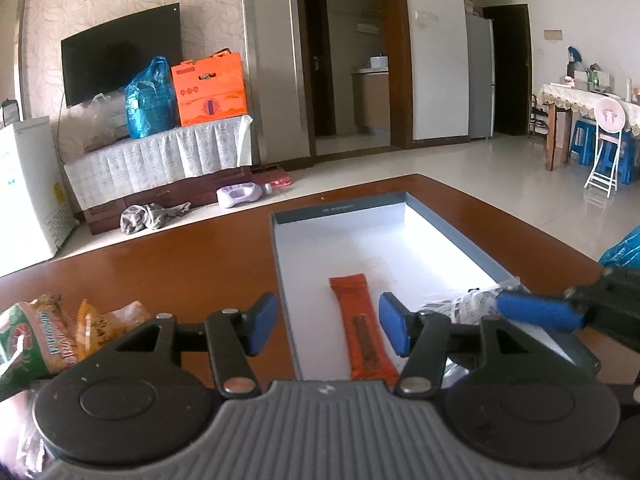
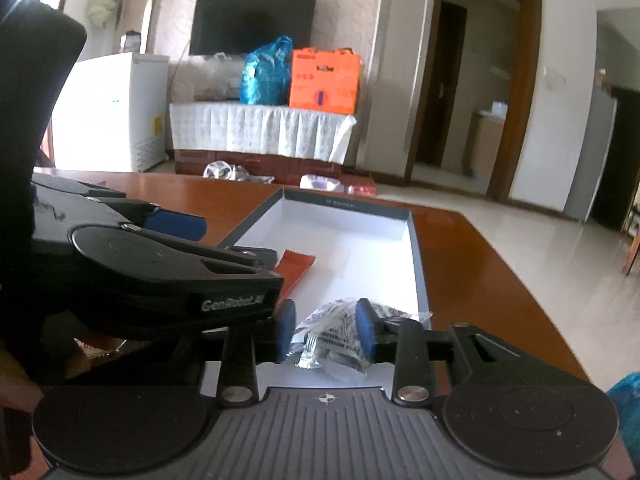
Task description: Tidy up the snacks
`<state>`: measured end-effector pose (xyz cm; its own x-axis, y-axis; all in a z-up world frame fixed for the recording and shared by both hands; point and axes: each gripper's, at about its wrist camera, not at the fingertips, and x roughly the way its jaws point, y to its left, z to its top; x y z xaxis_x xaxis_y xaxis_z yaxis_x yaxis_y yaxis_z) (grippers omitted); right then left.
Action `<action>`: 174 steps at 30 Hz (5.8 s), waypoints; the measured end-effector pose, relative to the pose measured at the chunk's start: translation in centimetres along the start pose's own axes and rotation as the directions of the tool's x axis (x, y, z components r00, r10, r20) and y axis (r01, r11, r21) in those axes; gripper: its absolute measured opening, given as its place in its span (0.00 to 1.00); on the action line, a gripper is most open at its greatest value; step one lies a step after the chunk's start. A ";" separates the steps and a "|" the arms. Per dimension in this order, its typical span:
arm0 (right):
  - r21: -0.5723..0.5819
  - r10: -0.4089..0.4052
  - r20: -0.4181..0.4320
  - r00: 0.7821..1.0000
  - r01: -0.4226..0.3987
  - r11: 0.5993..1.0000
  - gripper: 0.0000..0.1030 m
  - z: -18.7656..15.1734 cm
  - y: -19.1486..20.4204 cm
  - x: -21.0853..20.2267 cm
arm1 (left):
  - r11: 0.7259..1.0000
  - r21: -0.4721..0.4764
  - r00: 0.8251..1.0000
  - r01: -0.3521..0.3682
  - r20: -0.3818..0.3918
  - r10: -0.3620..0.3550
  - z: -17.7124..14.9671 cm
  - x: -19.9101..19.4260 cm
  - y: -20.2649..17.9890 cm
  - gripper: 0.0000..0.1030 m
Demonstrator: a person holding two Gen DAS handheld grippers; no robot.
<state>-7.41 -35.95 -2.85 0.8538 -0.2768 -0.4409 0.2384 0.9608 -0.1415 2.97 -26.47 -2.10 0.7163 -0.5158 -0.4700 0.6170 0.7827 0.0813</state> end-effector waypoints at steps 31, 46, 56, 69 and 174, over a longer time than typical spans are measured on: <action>-0.192 0.251 0.078 0.965 -0.232 0.953 0.62 0.0 10.8 -7.8 | 0.972 -0.060 0.974 -0.228 -0.006 0.228 -5.9 -15.0 12.3 0.77; -0.193 0.227 -0.026 0.973 -0.228 0.954 0.61 -0.6 13.2 -1.9 | 0.967 -0.086 0.970 -0.240 -0.069 0.235 -7.4 -10.0 15.4 0.77; -0.165 0.255 -0.051 0.966 -0.260 0.952 0.62 0.0 13.3 -0.5 | 0.973 -0.105 0.977 -0.205 -0.083 0.197 -7.2 -7.4 16.4 0.77; -0.168 0.258 -0.091 0.962 -0.270 0.948 0.60 0.3 14.1 0.5 | 0.971 -0.111 0.970 -0.211 -0.147 0.194 -8.1 -5.5 18.2 0.74; -0.128 0.274 0.068 0.959 -0.264 0.956 0.38 2.2 10.6 -5.6 | 0.975 -0.072 0.978 -0.208 -0.012 0.208 -3.2 -8.6 13.6 0.00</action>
<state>-8.69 -24.21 0.08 0.9160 -0.0009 -0.4011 -0.0567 0.9896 -0.1318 4.13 -10.26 0.22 0.8248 -0.3376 -0.4536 0.4292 0.8960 0.1135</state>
